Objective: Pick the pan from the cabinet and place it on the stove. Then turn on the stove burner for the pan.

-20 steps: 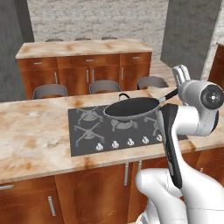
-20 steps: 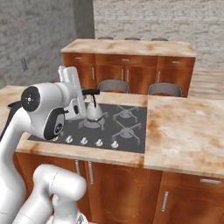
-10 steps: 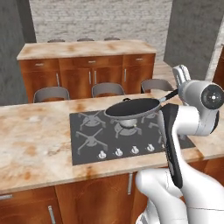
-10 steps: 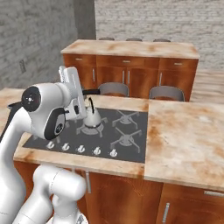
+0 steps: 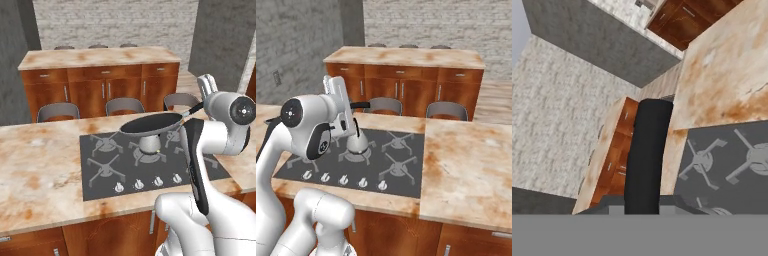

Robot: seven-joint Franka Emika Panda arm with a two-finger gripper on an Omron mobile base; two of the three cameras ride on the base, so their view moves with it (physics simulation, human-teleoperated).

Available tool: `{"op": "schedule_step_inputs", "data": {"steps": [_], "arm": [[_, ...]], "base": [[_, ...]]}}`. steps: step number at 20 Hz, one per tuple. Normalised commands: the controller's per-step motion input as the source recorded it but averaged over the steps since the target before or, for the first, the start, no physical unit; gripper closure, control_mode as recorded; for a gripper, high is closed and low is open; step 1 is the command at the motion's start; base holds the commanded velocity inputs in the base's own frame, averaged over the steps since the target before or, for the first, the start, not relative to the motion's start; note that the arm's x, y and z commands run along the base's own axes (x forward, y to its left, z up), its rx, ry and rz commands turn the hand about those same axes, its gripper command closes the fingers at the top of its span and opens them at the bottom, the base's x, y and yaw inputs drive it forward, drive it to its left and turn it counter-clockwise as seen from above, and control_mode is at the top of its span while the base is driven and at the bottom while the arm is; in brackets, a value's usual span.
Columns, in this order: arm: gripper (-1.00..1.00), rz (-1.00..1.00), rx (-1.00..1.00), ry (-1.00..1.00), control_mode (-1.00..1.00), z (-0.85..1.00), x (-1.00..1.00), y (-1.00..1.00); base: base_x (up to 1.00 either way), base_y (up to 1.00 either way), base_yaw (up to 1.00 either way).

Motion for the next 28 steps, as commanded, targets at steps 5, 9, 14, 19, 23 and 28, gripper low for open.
{"op": "schedule_step_inputs", "data": {"steps": [5,9,14,19,23,28], "arm": [[1.0,0.0,0.0,0.0,1.0,0.0,0.0,0.0],[1.0,0.0,0.0,0.0,1.0,0.0,0.0,0.0],[1.0,0.0,0.02,-0.08,-1.0,0.03,0.0,-0.34],[1.0,0.0,0.03,-0.04,-1.0,0.06,0.04,-0.56],[1.0,0.0,0.06,-0.02,-1.0,0.05,0.1,-0.7],[1.0,0.0,0.1,-0.03,-1.0,0.0,0.12,-0.74]], "base": [[0.06,0.0,0.0],[0.0,-0.02,0.0],[0.0,0.0,0.0],[0.0,0.0,0.0],[0.0,0.0,0.0],[0.0,0.0,0.0]]}}
